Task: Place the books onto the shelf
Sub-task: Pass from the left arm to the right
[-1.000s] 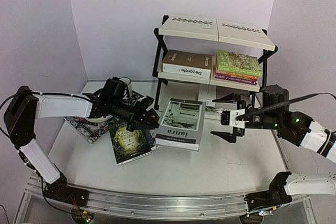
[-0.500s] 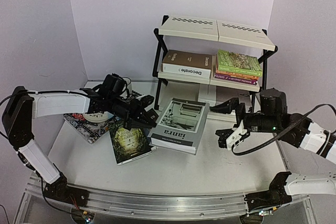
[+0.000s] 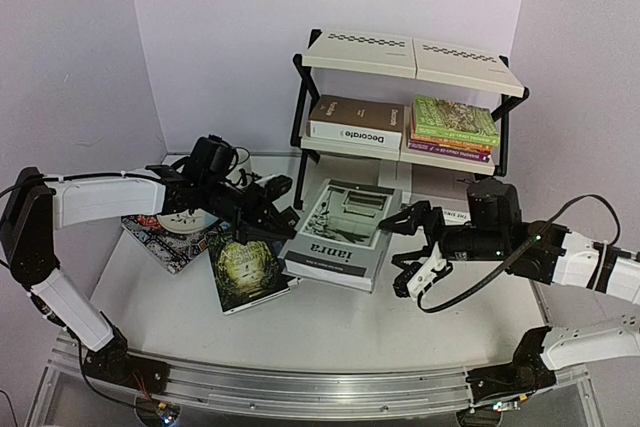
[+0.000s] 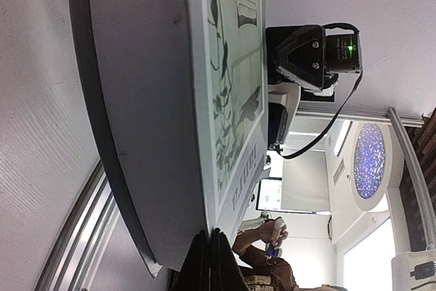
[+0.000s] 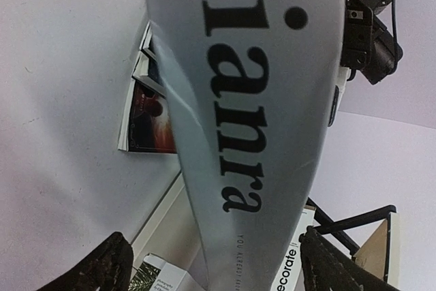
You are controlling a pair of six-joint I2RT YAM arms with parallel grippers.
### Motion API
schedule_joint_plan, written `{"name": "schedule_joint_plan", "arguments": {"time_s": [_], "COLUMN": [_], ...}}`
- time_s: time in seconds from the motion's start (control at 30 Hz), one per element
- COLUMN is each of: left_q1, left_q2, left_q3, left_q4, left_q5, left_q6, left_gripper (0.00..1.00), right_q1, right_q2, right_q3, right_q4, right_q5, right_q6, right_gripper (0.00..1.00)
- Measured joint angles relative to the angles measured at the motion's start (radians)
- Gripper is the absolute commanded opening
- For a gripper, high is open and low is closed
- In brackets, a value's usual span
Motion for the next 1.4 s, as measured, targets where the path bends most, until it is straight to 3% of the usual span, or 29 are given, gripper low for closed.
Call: {"name": "schedule_joint_plan", "arguments": {"time_s": [0.23, 0.63, 0.97, 1.1, 1.23, 1.4], "left_q1": [0.0, 0.0, 0.0, 0.0, 0.0, 0.014], "left_q2": [0.0, -0.015, -0.036, -0.037, -0.037, -0.048], "left_q3": [0.0, 0.0, 0.0, 0.0, 0.0, 0.004], "left_q4": [-0.001, -0.001, -0.002, -0.001, -0.001, -0.002], "left_q5": [0.004, 0.01, 0.019, 0.019, 0.019, -0.009], "left_q6": [0.002, 0.002, 0.002, 0.004, 0.011, 0.023], "left_gripper": [0.0, 0.0, 0.02, 0.12, 0.37, 0.43], "right_q1": [0.016, 0.025, 0.032, 0.036, 0.037, 0.037], "right_q2": [0.014, 0.014, 0.028, 0.029, 0.029, 0.027], "right_q3": [0.0, 0.0, -0.007, -0.008, -0.008, -0.007], "right_q4": [0.077, 0.095, 0.148, 0.158, 0.156, 0.139], "right_q5": [0.028, 0.056, 0.062, 0.062, 0.065, 0.068], "right_q6": [0.011, 0.02, 0.021, 0.026, 0.034, 0.042], "right_gripper": [0.58, 0.6, 0.47, 0.4, 0.37, 0.31]}}
